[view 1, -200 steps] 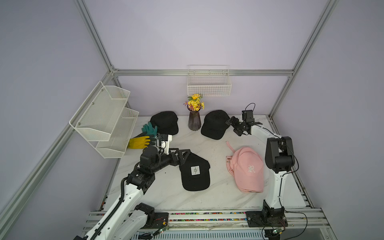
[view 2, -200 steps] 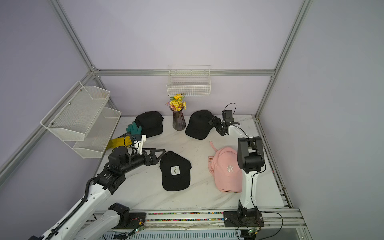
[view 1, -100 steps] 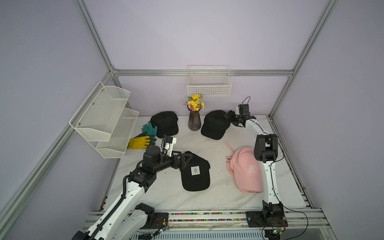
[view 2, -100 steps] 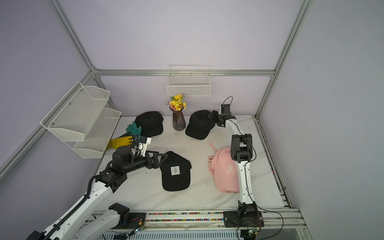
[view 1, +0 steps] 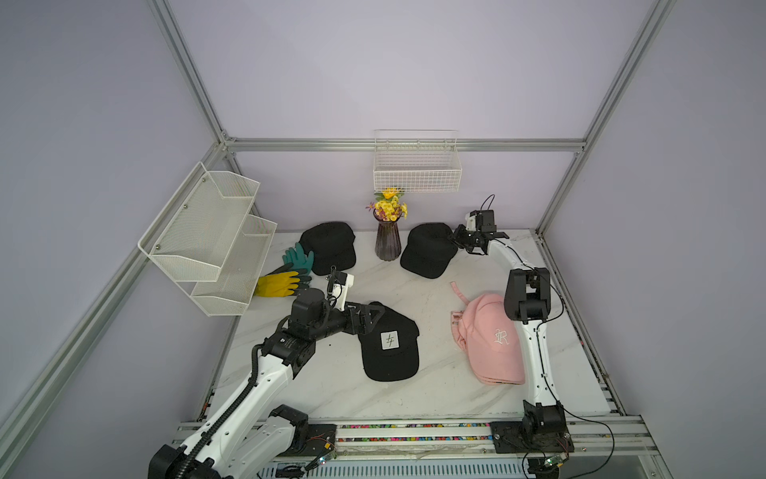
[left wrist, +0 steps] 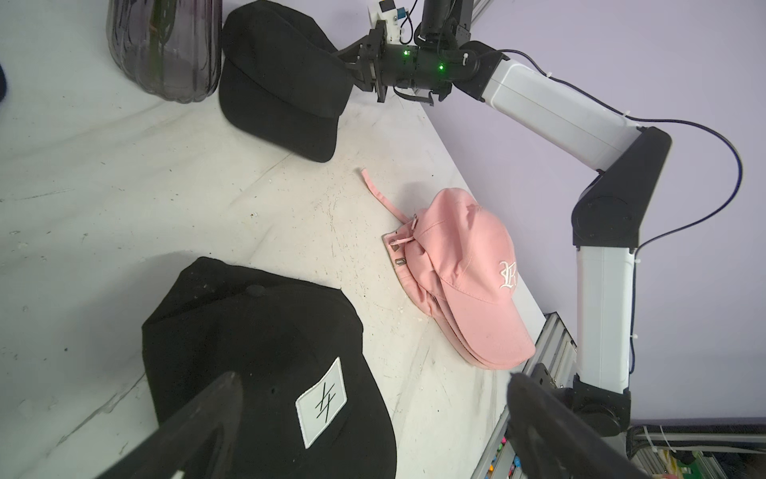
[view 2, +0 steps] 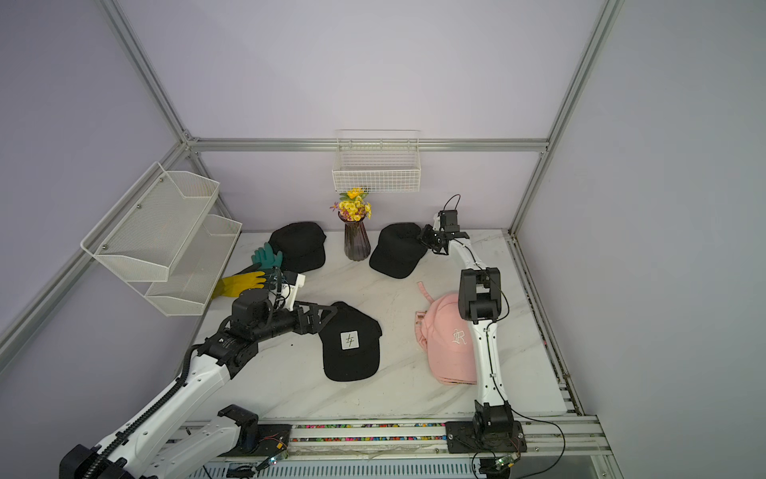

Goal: Stack the baseball caps by color
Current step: Pick up the baseball cap from the center of the board.

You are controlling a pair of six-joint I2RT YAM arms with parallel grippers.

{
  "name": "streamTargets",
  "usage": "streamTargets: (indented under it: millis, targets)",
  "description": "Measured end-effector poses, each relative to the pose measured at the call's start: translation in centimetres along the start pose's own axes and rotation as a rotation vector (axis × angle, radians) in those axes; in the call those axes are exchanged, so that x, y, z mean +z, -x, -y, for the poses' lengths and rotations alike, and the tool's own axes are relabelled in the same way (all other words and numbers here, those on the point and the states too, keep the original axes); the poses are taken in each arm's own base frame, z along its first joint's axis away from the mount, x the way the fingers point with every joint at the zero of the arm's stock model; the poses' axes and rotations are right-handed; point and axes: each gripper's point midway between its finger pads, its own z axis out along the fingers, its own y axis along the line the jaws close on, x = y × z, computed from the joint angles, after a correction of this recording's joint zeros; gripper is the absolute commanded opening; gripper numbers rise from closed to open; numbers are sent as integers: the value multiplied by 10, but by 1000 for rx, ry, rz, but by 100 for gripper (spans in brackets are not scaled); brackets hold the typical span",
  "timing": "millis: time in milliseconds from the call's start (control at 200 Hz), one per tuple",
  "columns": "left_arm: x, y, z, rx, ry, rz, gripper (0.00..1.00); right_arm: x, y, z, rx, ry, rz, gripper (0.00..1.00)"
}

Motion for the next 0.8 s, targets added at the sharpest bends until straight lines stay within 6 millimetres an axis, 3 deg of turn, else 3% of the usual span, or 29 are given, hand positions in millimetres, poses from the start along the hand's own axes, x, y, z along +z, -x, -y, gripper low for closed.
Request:
streamTargets:
  millis: [200, 520, 800]
  targets:
    - [-8, 3, 4, 0, -1, 33, 100, -47, -6, -35, -46, 51, -4, 0]
    - [-21, 12, 11, -9, -4, 90, 100, -166, -5, -127, -166, 208, 94, 0]
    - [-28, 17, 10, -1, 19, 124, 100, -266, -35, -188, -262, 344, 140, 0]
